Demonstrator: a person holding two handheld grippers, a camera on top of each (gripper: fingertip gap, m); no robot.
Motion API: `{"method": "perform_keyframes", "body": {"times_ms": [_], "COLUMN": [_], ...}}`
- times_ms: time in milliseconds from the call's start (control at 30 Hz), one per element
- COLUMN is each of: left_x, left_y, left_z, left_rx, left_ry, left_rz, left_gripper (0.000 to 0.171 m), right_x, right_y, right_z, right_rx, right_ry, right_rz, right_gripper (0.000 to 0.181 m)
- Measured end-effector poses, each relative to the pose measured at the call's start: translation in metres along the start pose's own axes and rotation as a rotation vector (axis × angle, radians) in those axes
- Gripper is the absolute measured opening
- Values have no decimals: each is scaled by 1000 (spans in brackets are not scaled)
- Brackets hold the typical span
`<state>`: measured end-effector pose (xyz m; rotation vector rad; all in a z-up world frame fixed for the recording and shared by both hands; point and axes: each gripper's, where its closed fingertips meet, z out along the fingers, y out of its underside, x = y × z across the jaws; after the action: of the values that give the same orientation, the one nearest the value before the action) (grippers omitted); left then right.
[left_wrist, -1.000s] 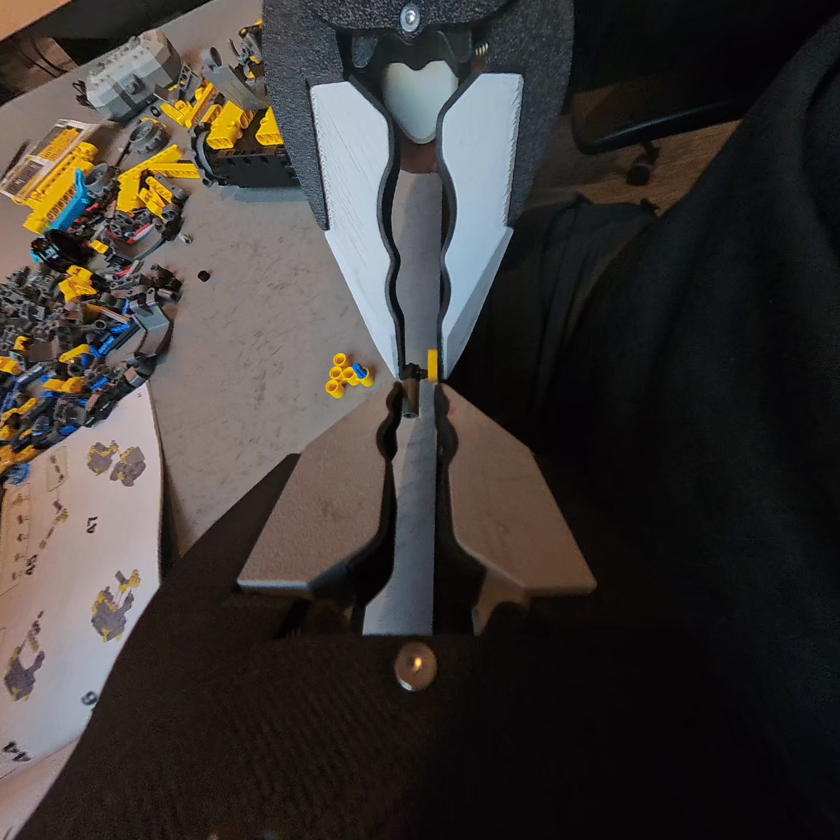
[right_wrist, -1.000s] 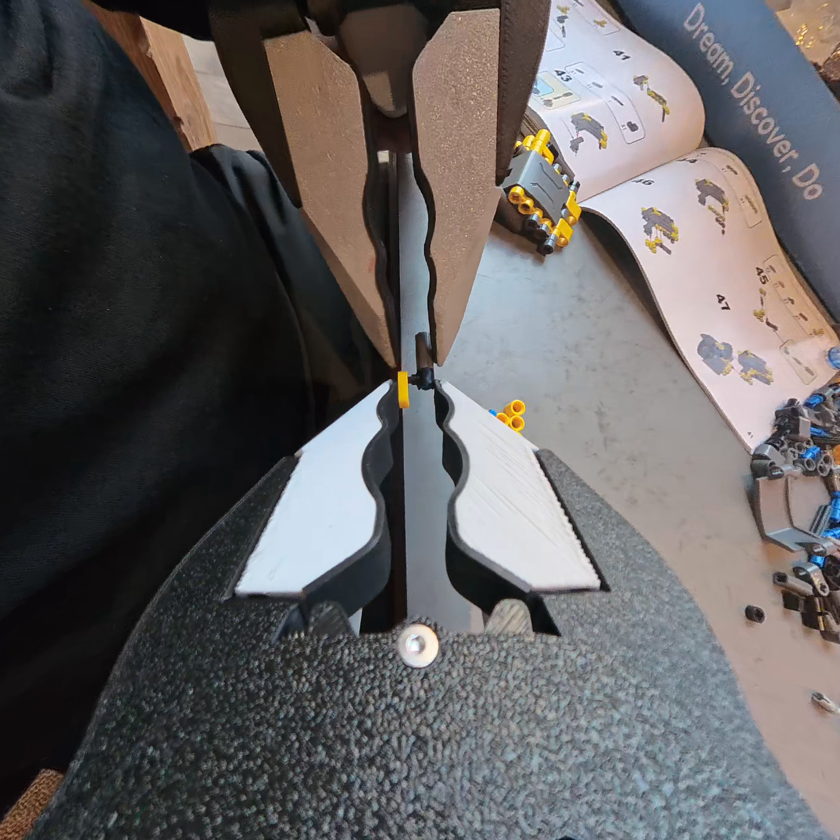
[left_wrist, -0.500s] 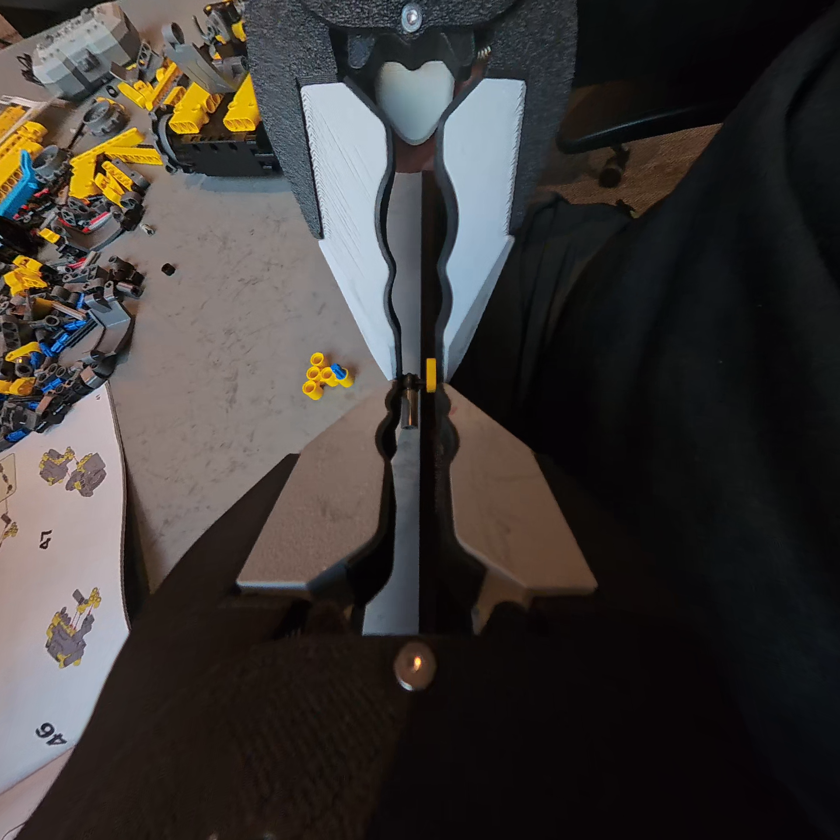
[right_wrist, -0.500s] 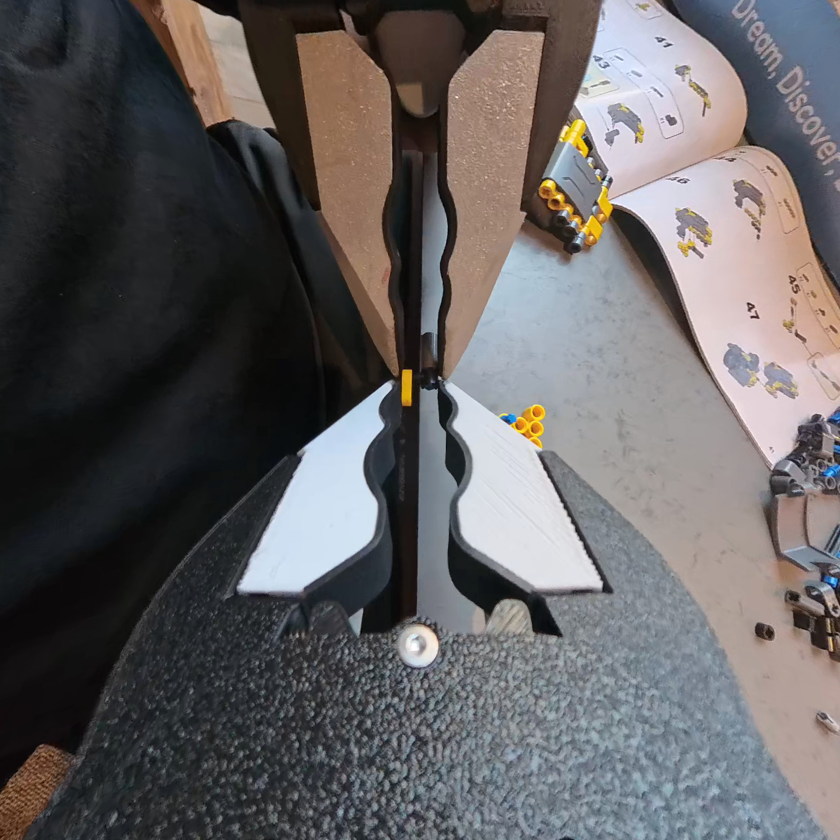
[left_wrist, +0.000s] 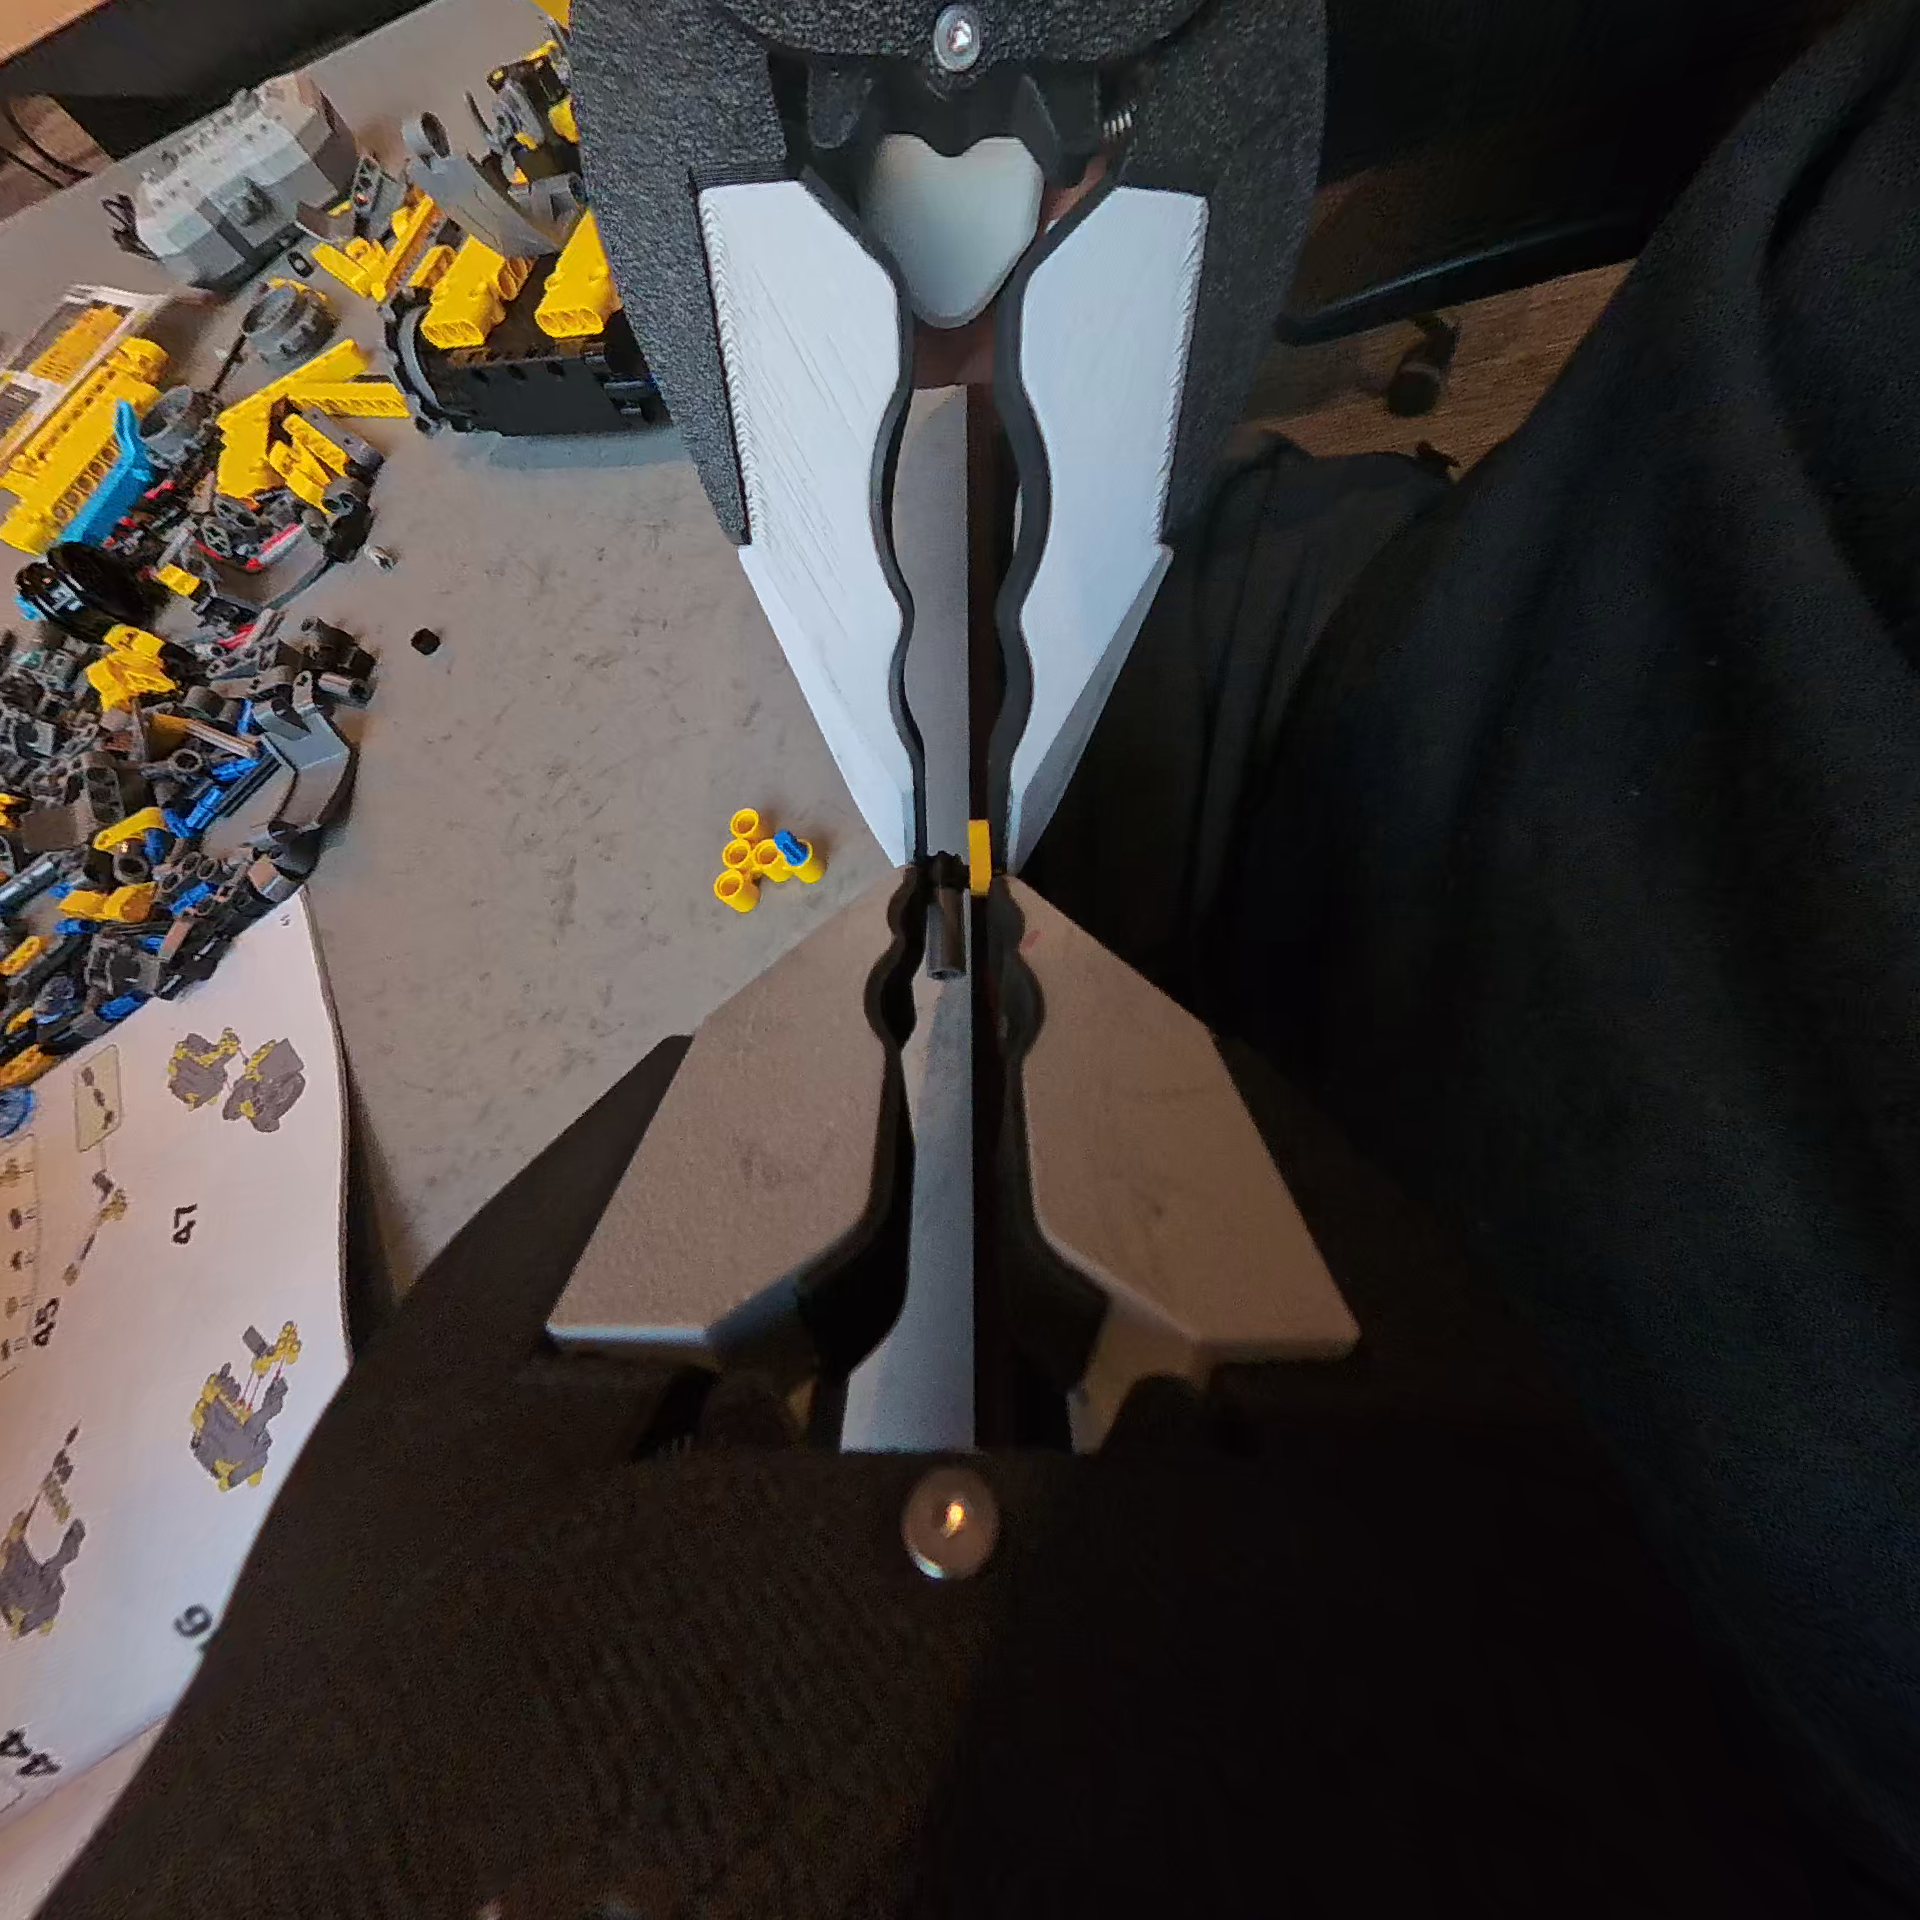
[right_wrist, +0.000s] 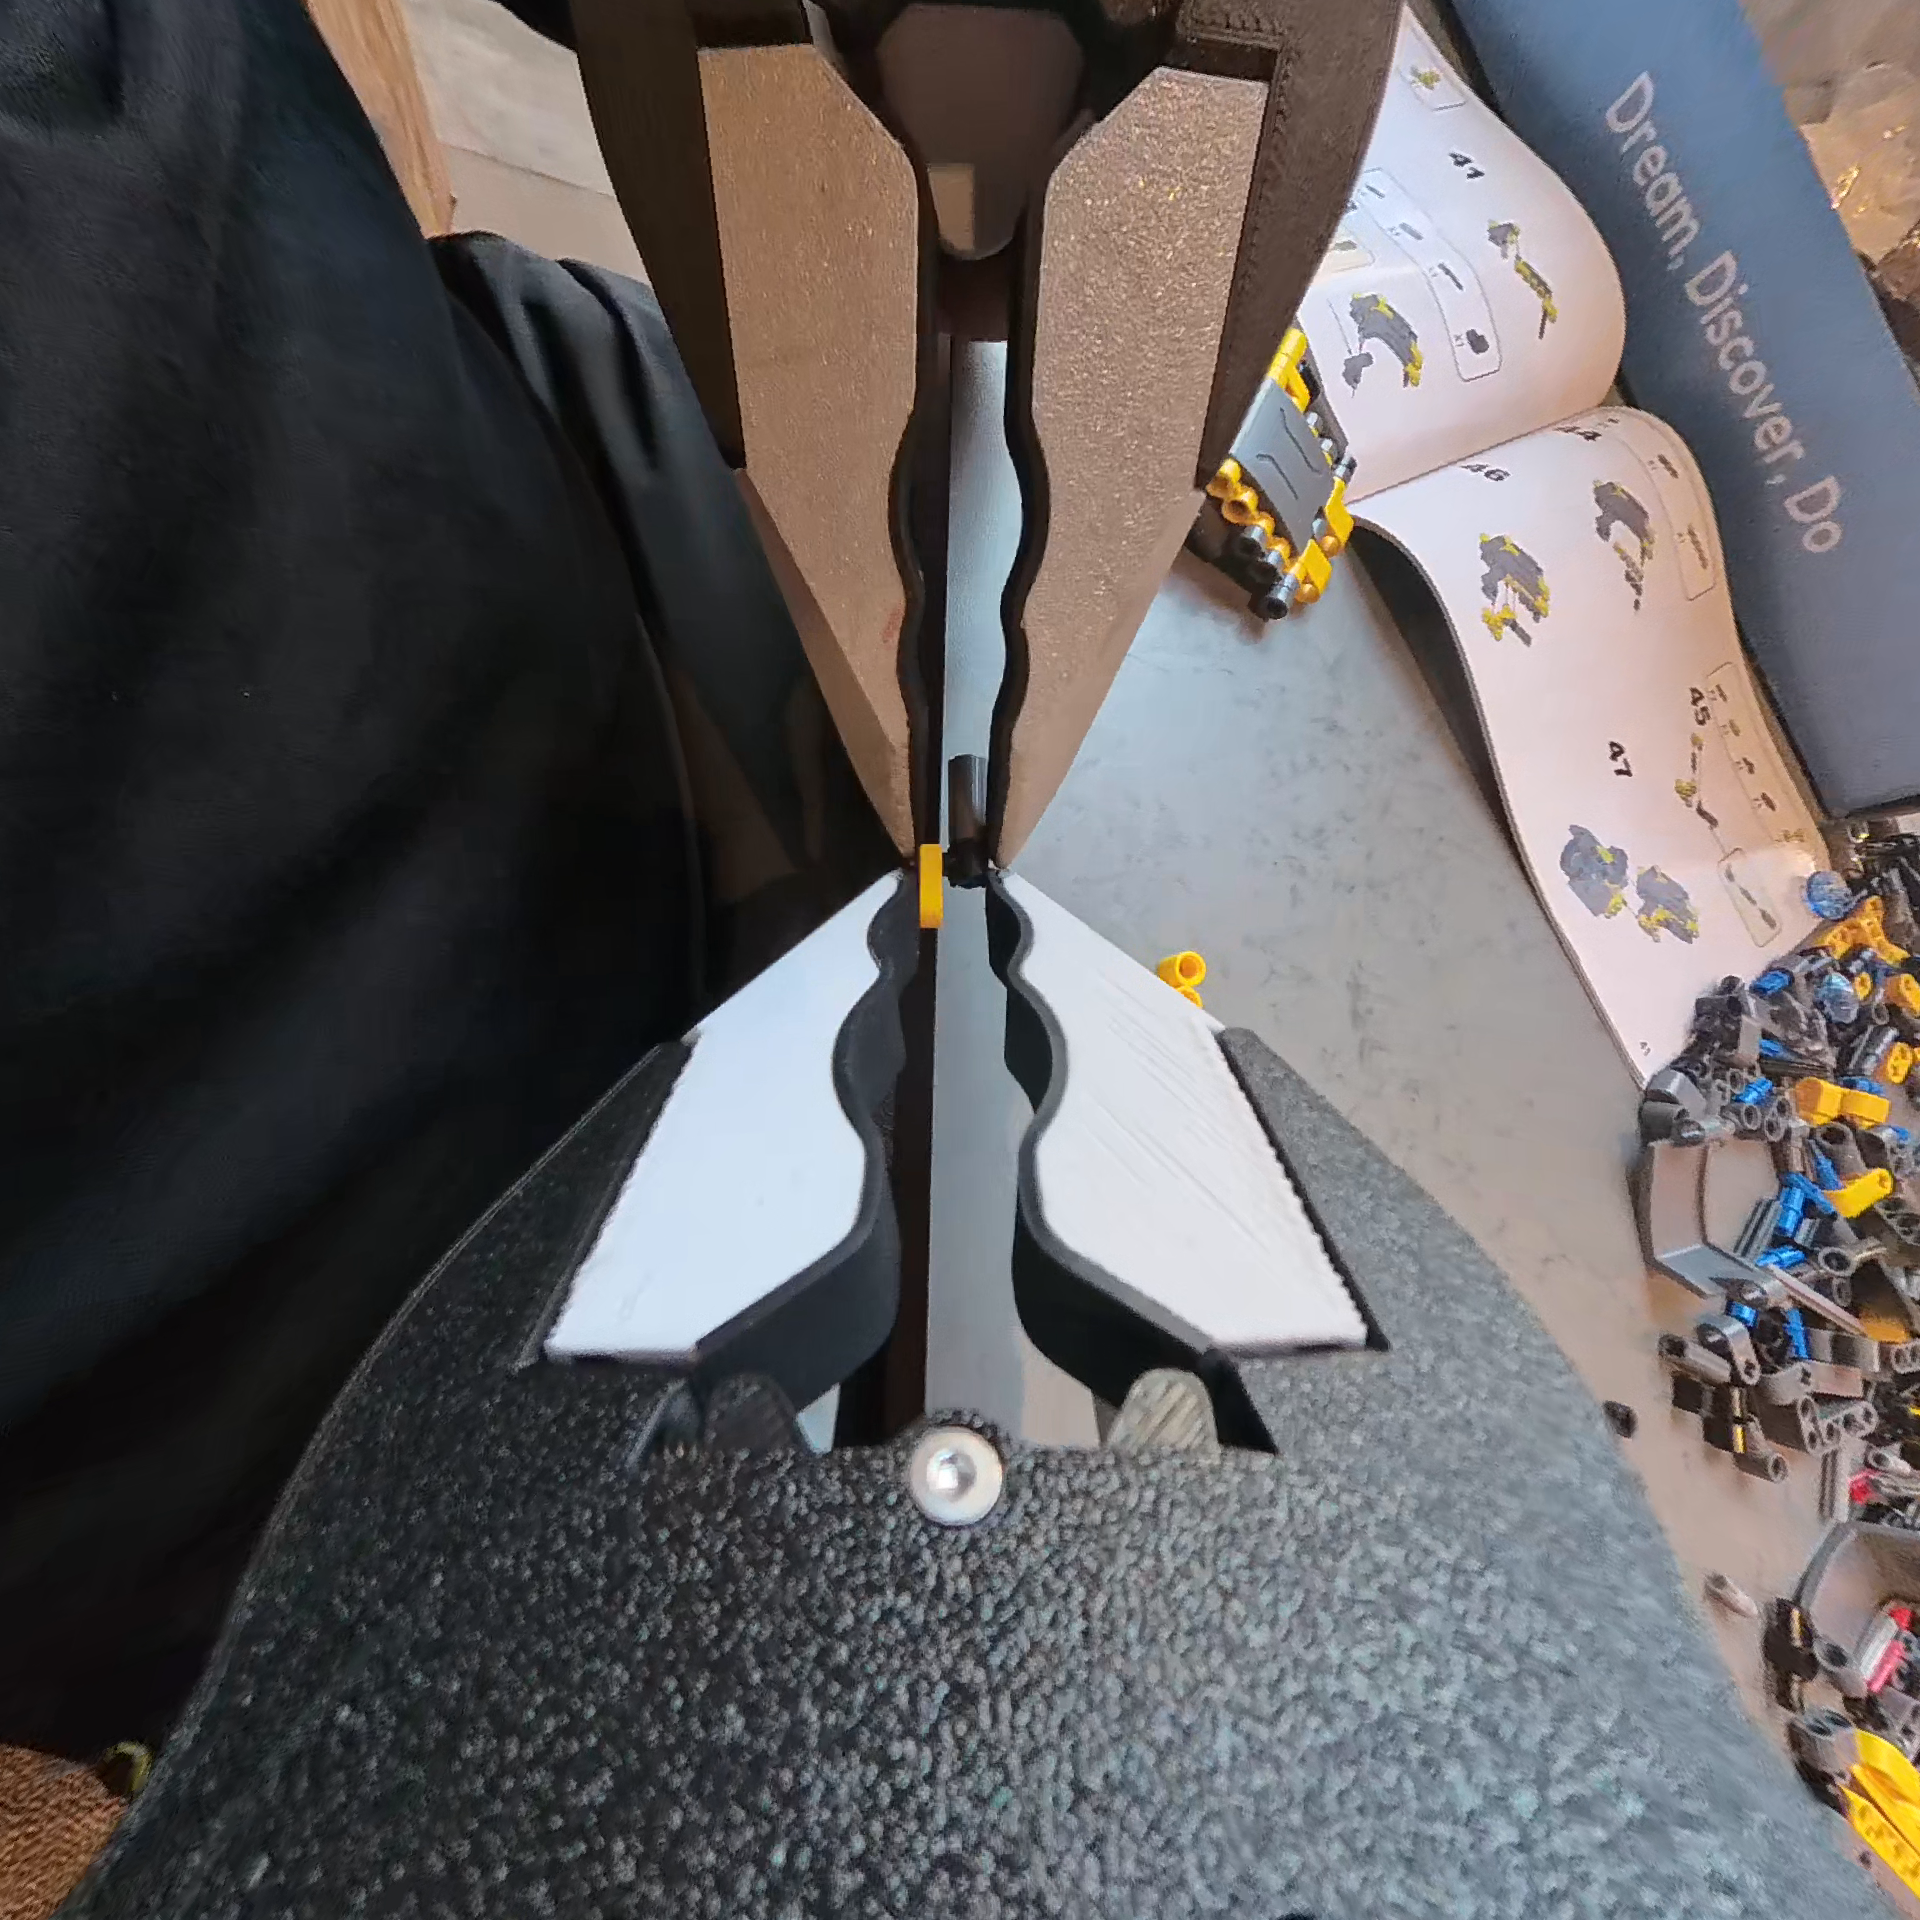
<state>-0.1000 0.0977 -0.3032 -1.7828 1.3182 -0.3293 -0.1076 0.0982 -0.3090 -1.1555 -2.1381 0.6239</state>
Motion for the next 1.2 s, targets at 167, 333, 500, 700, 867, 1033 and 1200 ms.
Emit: {"method": "perform_keyframes", "body": {"times_ms": [167,333,500,700,867,1033,1200], "left_x": [-3,-8,-17,-18,-13,-15,-14], "left_y": [-4,-3,-17,-28,-33,-34,-30], "left_z": [-5,-4,-18,-23,-19,-18,-15], "left_rx": [20,17,59,48,66,58,45], "left_ry": [-17,-65,-190,-297,-291,-310,-291], "left_rz": [-1,35,161,376,406,420,375], "left_gripper": [8,8,8,9,9,9,9], "right_x": [4,8,9,7,9,6,5], "right_y": [-5,-4,3,-17,-25,-21,-18], "right_z": [-3,-1,-12,-31,-36,-31,-28], "right_rx": [20,35,100,296,334,308,296], "right_ry": [11,15,-106,-355,-407,-397,-395], "right_rz": [9,49,257,558,608,589,584], "right_gripper": [10,12,27,18,12,7,7]}}
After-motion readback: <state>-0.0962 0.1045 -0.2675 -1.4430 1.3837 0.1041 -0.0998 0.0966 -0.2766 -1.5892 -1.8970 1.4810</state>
